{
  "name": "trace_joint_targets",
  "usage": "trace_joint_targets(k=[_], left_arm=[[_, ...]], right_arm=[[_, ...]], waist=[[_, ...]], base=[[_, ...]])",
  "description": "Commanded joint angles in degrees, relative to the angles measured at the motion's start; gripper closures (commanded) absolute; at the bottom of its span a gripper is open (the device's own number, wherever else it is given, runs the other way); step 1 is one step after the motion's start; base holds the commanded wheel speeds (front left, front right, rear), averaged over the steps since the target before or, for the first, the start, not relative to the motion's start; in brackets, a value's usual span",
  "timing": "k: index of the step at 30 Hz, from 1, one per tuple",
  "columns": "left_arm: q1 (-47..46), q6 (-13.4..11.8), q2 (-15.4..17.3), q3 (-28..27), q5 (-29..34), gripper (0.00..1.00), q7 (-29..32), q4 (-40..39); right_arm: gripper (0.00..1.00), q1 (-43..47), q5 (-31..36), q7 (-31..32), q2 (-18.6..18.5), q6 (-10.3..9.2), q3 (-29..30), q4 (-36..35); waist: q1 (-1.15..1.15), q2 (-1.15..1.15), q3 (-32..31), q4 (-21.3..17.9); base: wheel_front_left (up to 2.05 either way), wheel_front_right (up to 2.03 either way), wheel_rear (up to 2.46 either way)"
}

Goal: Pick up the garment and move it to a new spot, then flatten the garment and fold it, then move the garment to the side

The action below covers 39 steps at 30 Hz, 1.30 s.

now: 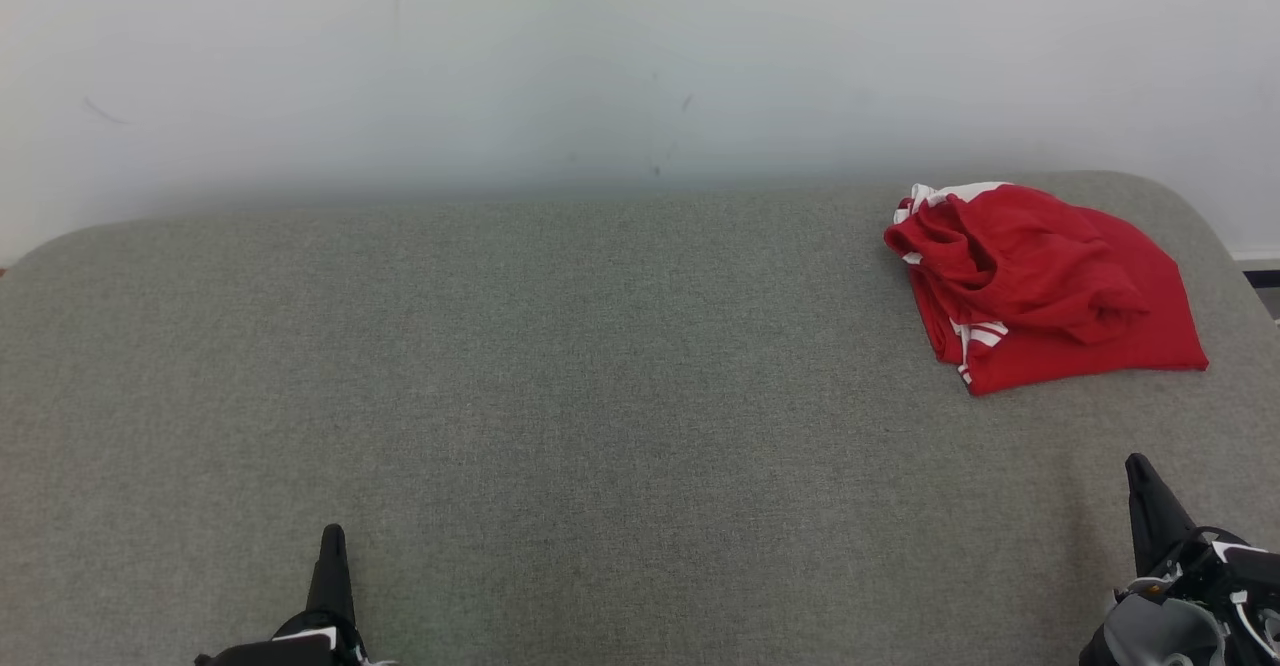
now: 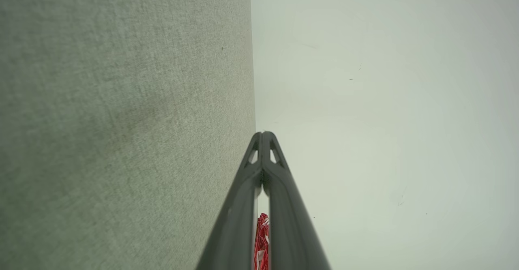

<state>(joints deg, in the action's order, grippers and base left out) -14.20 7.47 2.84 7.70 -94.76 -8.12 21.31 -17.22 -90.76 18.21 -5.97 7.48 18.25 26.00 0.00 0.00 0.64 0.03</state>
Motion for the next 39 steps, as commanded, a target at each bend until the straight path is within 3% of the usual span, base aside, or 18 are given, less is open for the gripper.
trace_joint_targets(k=[1,39], left_arm=[[-0.37,0.15,0.07,-0.03,-0.34,1.00,0.06,0.16],[-0.36,0.15,0.07,-0.03,-0.36,1.00,0.03,0.14]], right_arm=[[1.00,-0.35,-0.01,0.25,0.00,0.02,0.06,0.08],[1.00,-0.46,0.48,0.55,0.37,0.02,0.62,0.08]], waist=[[0.00,0.00,0.00,0.00],[0.00,0.00,0.00,0.00]], base=[[0.00,0.00,0.00],[0.00,0.00,0.00]])
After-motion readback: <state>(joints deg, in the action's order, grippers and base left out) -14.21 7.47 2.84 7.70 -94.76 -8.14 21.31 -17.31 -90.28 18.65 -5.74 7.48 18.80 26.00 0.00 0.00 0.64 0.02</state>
